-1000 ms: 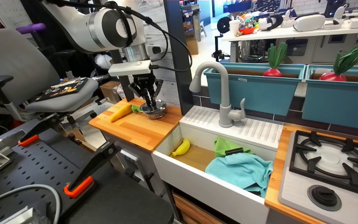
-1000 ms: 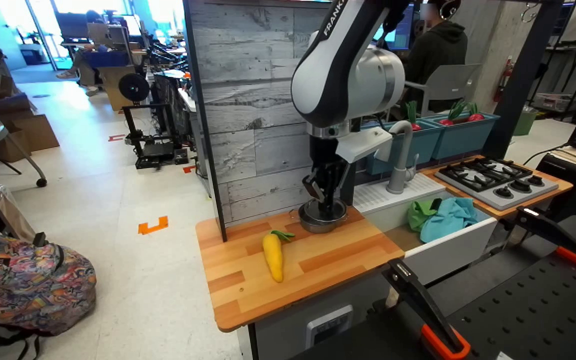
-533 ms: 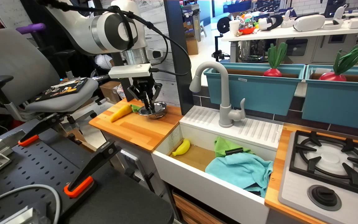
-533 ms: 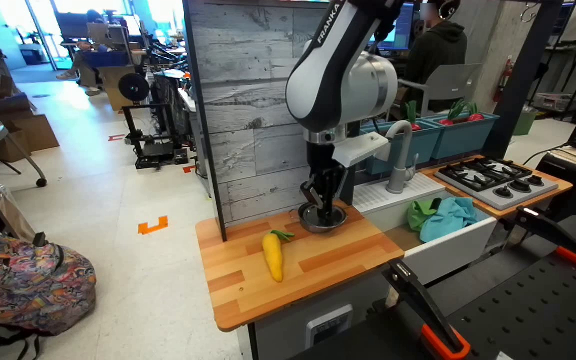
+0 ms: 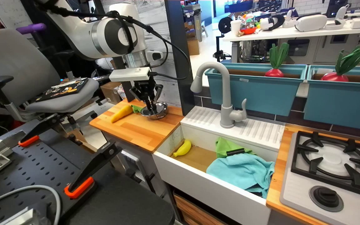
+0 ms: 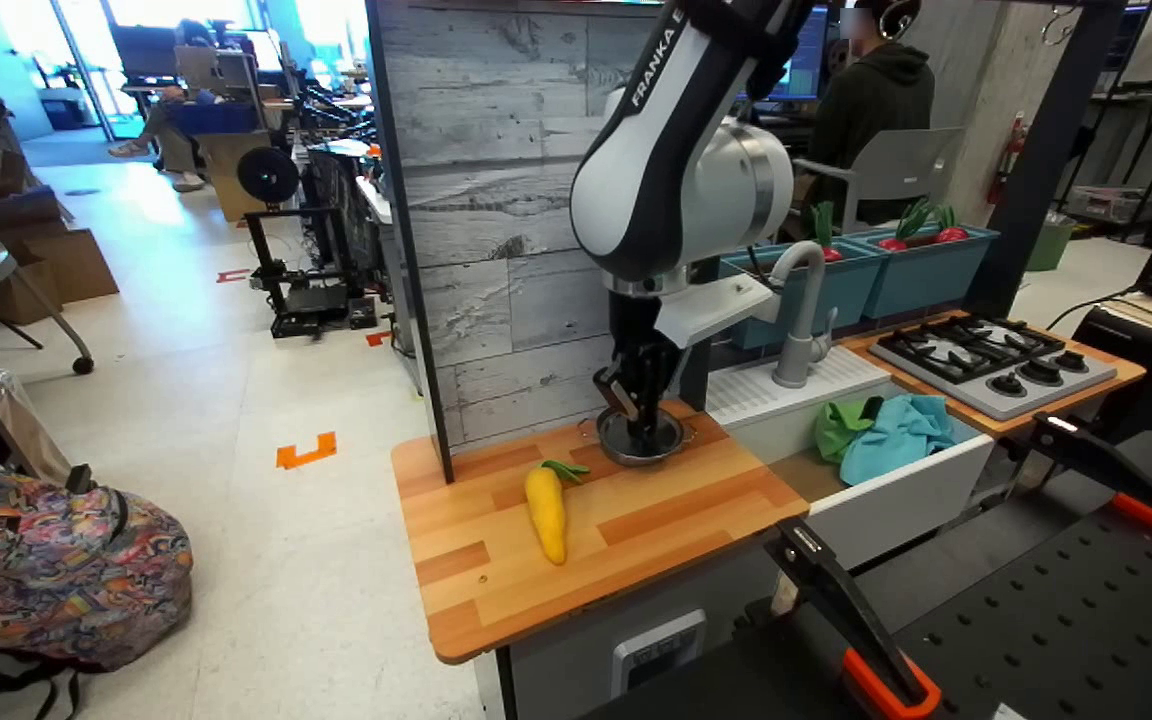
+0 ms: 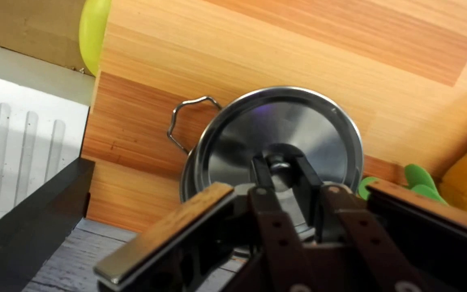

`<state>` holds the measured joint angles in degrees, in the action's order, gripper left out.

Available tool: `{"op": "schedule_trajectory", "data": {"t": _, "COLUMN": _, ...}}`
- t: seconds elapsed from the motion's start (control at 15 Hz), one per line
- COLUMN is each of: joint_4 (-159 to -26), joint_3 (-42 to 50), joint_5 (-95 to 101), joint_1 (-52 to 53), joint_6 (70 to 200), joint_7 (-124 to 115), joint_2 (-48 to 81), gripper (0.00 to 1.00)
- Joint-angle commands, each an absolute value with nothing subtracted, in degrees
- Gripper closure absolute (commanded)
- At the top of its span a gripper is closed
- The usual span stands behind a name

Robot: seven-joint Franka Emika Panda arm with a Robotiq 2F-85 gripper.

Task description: Cover the pot with the silver lid

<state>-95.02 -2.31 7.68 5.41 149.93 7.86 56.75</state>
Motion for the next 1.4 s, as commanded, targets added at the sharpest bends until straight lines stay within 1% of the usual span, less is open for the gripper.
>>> {"op": "schedule_trajectory", "data": {"t": 0.0, "joint_4": -94.0, "joint_3": -0.2, "joint_5": 8.5, "joint_1": 8.1, "joint_6": 156.3, "joint_7": 3.7, "joint_2": 58.3, "gripper": 0.95}}
{"op": "schedule_trajectory", "data": {"t": 0.4, "joint_4": -95.2, "joint_3": 0.6, "joint_5": 7.7, "joint_1": 8.7, "joint_6": 161.2, "joint_7": 1.0, "joint_2": 58.3, "gripper": 0.95}}
{"op": "schedule_trajectory", "data": {"t": 0.47, "joint_4": -95.0, "joint_3": 0.3, "joint_5": 7.6, "joint_1": 8.5, "joint_6": 161.4, "joint_7": 1.1, "joint_2": 58.5, "gripper": 0.55}}
{"op": "schedule_trajectory", "data": {"t": 0.53, "joint_4": -95.2, "joint_3": 0.3, "joint_5": 7.5, "joint_1": 8.4, "joint_6": 161.7, "joint_7": 1.0, "joint_2": 58.4, "gripper": 0.54}}
{"op": "schedule_trajectory", "data": {"t": 0.73, "joint_4": -95.0, "joint_3": 0.0, "joint_5": 7.4, "joint_1": 8.0, "joint_6": 161.5, "joint_7": 1.3, "joint_2": 58.5, "gripper": 0.34}}
{"op": "schedule_trajectory", "data": {"t": 1.0, "joint_4": -95.2, "joint_3": -0.1, "joint_5": 7.4, "joint_1": 8.2, "joint_6": 160.9, "joint_7": 1.3, "joint_2": 58.1, "gripper": 0.04}}
{"op": "schedule_trajectory", "data": {"t": 1.07, "joint_4": -95.6, "joint_3": -0.3, "joint_5": 7.4, "joint_1": 8.1, "joint_6": 160.7, "joint_7": 1.6, "joint_2": 57.7, "gripper": 0.00}}
{"op": "schedule_trajectory", "data": {"t": 1.33, "joint_4": -100.0, "joint_3": -1.0, "joint_5": 7.9, "joint_1": 7.9, "joint_6": 160.2, "joint_7": 2.7, "joint_2": 53.9, "gripper": 0.00}}
